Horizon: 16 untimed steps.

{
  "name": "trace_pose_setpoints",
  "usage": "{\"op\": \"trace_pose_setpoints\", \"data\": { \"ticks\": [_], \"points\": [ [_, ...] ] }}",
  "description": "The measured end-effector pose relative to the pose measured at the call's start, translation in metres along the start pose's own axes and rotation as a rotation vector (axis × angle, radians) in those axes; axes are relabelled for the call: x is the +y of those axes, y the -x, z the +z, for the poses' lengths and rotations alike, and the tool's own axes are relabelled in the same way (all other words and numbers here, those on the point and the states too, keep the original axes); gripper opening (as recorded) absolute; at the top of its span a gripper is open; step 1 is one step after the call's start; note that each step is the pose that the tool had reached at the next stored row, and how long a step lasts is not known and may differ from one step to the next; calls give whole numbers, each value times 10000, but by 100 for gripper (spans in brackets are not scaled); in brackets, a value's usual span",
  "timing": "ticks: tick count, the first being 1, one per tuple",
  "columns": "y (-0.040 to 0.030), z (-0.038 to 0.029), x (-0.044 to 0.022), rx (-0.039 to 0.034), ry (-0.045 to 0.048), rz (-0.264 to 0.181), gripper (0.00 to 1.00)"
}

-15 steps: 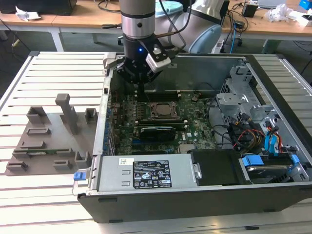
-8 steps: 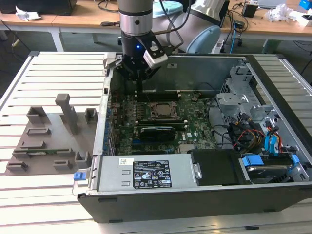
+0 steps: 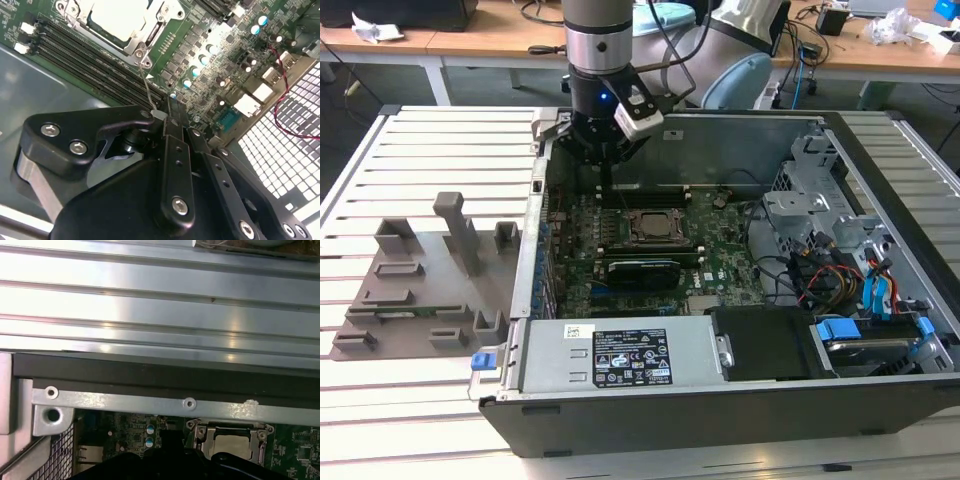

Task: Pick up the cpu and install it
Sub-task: 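Install the first cpu locking lever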

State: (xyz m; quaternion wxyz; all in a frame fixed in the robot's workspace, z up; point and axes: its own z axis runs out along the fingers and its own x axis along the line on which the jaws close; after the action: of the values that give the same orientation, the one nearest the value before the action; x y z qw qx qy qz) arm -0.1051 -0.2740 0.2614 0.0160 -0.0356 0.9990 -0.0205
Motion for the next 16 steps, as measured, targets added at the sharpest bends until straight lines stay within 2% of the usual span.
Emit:
{"op": "trace_pose_setpoints", "data": {
  "ticks": [9, 16],
  "points": [
    [98, 6, -7, -1, 0, -1, 11],
    [213, 11, -15, 0, 0, -1, 11]
  ]
}}
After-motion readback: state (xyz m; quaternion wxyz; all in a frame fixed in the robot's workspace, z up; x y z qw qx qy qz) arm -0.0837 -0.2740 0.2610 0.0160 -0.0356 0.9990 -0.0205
